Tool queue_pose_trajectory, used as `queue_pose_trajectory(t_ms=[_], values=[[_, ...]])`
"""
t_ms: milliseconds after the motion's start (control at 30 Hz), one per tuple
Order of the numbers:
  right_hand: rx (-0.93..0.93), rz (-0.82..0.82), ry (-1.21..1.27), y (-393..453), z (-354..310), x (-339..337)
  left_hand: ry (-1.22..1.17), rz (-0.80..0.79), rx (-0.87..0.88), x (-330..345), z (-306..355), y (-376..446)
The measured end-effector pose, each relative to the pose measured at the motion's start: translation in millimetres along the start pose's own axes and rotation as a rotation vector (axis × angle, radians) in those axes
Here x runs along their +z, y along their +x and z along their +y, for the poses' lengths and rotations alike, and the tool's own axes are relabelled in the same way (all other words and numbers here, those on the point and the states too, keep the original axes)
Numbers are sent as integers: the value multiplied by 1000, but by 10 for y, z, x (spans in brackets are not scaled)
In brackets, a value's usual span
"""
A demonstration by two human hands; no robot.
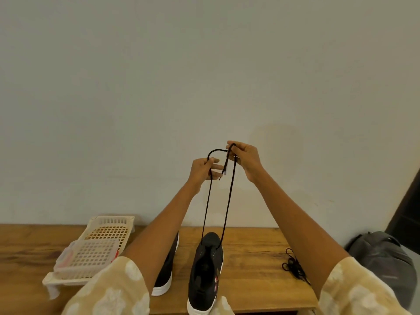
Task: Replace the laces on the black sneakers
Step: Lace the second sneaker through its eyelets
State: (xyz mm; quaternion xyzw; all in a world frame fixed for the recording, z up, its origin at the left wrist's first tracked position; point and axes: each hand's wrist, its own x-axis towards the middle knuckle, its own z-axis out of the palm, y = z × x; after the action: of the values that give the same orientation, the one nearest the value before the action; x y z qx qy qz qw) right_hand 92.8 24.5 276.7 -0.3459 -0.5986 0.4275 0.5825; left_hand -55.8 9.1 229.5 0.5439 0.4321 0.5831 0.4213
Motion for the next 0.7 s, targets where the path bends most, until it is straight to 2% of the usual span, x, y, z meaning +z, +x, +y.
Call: queue_pose_trajectory(t_ms=[100,267,367,467,533,700], values=[[69,19,-96,-35,162,-79,78,7,-32,-33,6,5],[273,-12,-285,-278,717,-225,399,34,-176,-130,-431,-82],[389,-69,-397,-537,1136,-241,630,-44,-332,-257,-931,-176],[458,-75,-410,-736,1546,-195,905,-215,-425,-343,-1416,-288],[498,-84,-418,-787,1787,-130,866,-287,-356,-305,-1620,-330],[558,-139,-392,-779,2145,-20,426,-246,-290,-184,-1834,-249]])
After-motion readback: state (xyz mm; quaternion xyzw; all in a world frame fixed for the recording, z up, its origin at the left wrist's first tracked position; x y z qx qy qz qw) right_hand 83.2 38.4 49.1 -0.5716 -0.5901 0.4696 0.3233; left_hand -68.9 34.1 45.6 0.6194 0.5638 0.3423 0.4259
